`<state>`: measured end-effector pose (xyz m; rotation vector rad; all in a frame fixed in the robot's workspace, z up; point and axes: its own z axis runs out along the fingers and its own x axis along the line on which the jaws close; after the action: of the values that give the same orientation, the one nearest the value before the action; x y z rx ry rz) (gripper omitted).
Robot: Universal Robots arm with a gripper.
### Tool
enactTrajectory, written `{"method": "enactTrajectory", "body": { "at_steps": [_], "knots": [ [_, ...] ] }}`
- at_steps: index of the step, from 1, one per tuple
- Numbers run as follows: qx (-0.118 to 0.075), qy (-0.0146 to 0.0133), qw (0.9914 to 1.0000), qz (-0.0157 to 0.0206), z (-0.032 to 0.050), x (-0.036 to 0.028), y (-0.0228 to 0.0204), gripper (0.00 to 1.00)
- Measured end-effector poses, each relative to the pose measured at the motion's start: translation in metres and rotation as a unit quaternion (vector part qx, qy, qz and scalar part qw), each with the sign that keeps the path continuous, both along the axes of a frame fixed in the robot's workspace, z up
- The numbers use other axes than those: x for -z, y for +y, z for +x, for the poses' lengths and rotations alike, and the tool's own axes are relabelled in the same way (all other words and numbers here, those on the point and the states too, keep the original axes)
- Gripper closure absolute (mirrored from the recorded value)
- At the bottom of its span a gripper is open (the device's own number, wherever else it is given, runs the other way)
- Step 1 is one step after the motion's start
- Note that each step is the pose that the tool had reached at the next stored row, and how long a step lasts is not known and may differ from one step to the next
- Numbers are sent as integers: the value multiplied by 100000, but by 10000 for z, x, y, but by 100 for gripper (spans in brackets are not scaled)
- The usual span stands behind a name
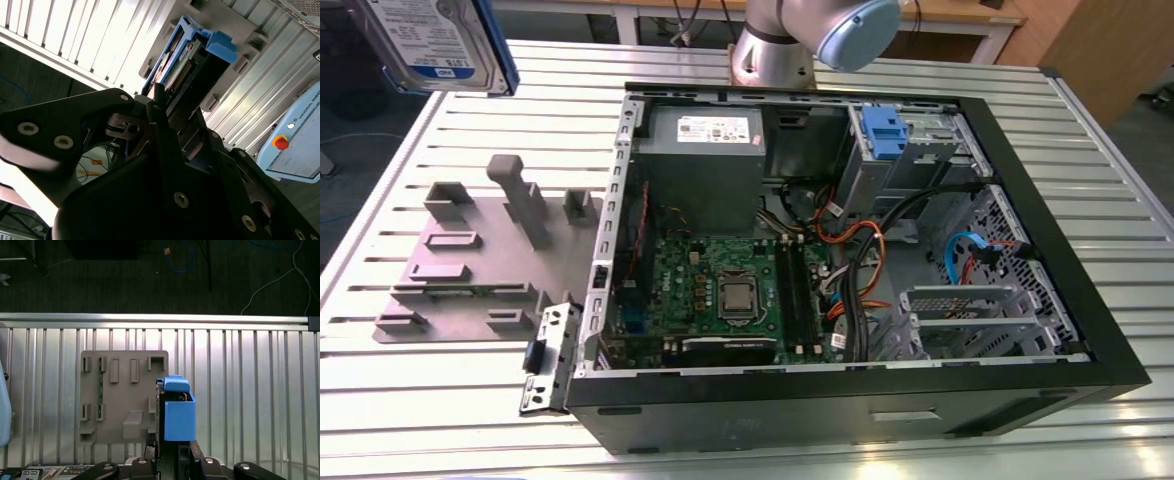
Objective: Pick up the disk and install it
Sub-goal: 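Pick up the disk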
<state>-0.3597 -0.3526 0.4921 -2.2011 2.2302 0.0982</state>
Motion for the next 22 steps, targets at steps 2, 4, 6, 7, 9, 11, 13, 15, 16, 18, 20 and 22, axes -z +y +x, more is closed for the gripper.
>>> {"method": "enactTrajectory", "body": {
  "at_steps": [2,4,6,7,9,11,13,15,16,18,20,22],
  "knots": [
    [1,-1,100000,-1,1,0,0,65],
    [-10,4,100000,-2,13,0,0,65],
    [1,3,100000,-4,29,0,1,65],
    [1,3,100000,-2,42,0,1,65],
    [2,-1,100000,-2,72,1,3,65],
    [0,1,100000,-1,103,2,5,65],
    [0,-2,100000,0,137,2,9,65],
    [2,-2,100000,1,172,2,12,65],
    [-2,0,100000,0,189,2,13,65],
    [-3,4,100000,-4,230,2,15,65],
    [-1,-1,100000,-1,273,2,16,65],
    [1,1,100000,0,307,2,16,65]
  ]
}}
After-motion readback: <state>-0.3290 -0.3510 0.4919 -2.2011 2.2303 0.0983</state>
